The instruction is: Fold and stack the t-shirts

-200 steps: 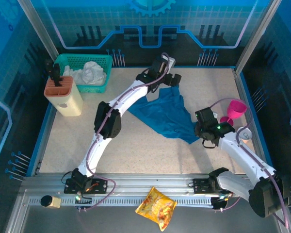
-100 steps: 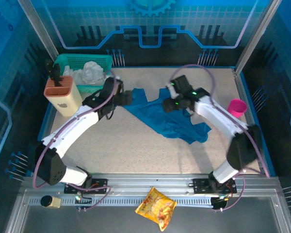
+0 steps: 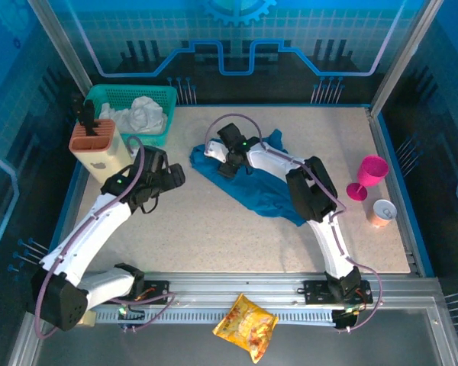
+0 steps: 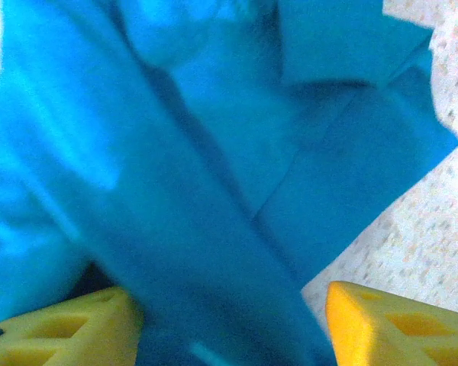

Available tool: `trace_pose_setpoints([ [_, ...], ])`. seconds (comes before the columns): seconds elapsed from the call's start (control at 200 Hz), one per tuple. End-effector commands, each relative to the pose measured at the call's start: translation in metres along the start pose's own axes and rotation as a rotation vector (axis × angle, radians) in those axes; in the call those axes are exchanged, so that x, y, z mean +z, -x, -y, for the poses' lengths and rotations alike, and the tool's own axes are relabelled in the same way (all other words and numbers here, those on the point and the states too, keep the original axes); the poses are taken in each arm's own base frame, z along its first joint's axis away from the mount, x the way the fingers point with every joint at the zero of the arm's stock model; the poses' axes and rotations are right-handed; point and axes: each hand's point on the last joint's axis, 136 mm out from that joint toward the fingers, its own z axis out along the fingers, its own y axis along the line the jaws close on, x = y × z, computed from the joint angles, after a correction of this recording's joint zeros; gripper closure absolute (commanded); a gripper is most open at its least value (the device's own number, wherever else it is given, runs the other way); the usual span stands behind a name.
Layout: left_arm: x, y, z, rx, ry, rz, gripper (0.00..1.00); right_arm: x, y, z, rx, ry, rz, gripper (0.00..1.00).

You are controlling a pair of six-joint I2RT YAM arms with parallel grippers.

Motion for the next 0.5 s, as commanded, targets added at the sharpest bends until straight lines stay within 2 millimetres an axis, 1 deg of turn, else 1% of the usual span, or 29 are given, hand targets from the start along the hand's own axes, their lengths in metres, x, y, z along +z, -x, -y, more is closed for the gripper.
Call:
trace_pose_setpoints([
  [0.0,0.006,-0.015,-0.007,-0.024,0.012,-0.064,0.1,0.004,0.017,0.005,-0.104,-0.062,0.018,0.36],
  [0.01,0.006,-0.015,-0.007,-0.024,0.012,-0.066,0.1,0.013,0.012,0.001,-0.105,-0.053,0.002,0.37],
  [0.02,0.006,-0.015,-0.007,-0.024,0.012,-0.065,0.1,0.016,0.01,0.0,-0.105,-0.051,-0.002,0.37],
  [0.075,0.008,-0.014,-0.004,-0.019,0.006,-0.074,0.1,0.024,0.008,-0.002,-0.103,-0.045,-0.015,0.41],
  [0.115,0.008,-0.013,-0.002,-0.016,0.002,-0.079,0.1,0.029,0.007,-0.003,-0.103,-0.042,-0.023,0.47],
  [0.16,0.008,-0.012,0.001,-0.014,-0.004,-0.084,0.1,0.035,0.006,-0.003,-0.1,-0.044,-0.034,0.6],
  [0.205,0.009,-0.011,0.003,-0.012,-0.007,-0.09,0.11,0.038,0.006,0.003,-0.088,-0.062,-0.047,0.75],
  [0.24,0.008,-0.011,0.003,-0.012,-0.009,-0.092,0.11,0.038,0.008,0.008,-0.072,-0.078,-0.054,0.89],
  [0.26,0.008,-0.011,0.004,-0.012,-0.01,-0.094,0.11,0.036,0.01,0.011,-0.062,-0.087,-0.059,0.99],
  [0.275,0.008,-0.011,0.004,-0.011,-0.011,-0.094,0.11,0.034,0.012,0.014,-0.052,-0.096,-0.058,1.0],
  [0.315,0.008,-0.012,0.004,-0.01,-0.012,-0.098,0.11,0.022,0.021,0.023,-0.023,-0.123,-0.041,1.0],
  [0.365,0.008,-0.013,0.004,-0.009,-0.013,-0.103,0.13,-0.002,0.039,0.036,0.015,-0.157,0.011,1.0],
  [0.415,0.009,-0.015,0.005,-0.005,-0.015,-0.114,0.15,-0.035,0.062,0.051,0.063,-0.19,0.086,1.0],
  [0.425,0.01,-0.015,0.005,-0.006,-0.015,-0.118,0.15,-0.038,0.064,0.052,0.072,-0.192,0.095,1.0],
  [0.435,0.01,-0.016,0.006,-0.005,-0.017,-0.122,0.16,-0.052,0.071,0.058,0.084,-0.203,0.122,1.0],
  [0.496,0.014,-0.02,0.009,-0.003,-0.028,-0.15,0.18,-0.098,0.09,0.076,0.16,-0.23,0.202,1.0],
])
